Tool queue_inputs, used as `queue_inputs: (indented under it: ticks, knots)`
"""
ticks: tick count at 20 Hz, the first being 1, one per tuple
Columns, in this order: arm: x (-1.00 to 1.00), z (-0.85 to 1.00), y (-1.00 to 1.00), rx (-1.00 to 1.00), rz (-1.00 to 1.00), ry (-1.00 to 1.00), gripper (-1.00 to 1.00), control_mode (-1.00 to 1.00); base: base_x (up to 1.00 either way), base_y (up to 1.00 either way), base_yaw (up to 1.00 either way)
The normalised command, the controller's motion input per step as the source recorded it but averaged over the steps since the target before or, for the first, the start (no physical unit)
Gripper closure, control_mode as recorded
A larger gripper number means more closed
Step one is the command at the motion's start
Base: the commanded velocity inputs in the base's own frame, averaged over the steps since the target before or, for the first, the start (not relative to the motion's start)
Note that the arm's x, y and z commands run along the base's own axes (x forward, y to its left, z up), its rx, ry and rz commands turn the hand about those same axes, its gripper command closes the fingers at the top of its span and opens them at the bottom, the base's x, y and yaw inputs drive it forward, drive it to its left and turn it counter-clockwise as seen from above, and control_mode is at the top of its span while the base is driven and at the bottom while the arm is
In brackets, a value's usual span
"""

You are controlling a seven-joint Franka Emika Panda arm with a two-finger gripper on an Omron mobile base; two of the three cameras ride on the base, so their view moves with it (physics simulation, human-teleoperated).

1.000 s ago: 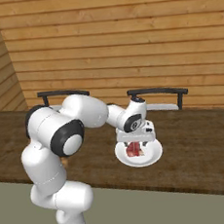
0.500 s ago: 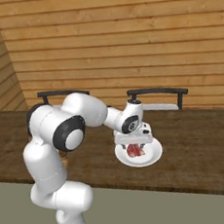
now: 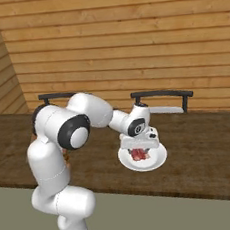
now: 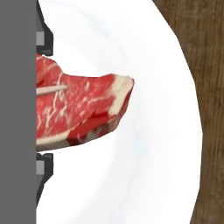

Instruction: Pick up the knife from the drawer and place it on the cutting board. Then place the meat from the plate to the cutting board.

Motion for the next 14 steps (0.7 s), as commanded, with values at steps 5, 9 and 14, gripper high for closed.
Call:
queue_inputs:
  ticks: [5, 9, 14]
  knots:
    - [-0.17, 0.31, 0.08, 0.0, 0.01, 0.0, 1.0, -1.0, 0.0, 0.0, 0.0]
    - [-0.08, 0.94, 0.55, 0.0, 0.0, 0.0, 1.0, -1.0, 0.0, 0.0, 0.0]
    - [0.0, 0.61, 1.0, -0.01, 0.0, 0.0, 1.0, -1.0, 0.0, 0.0, 0.0]
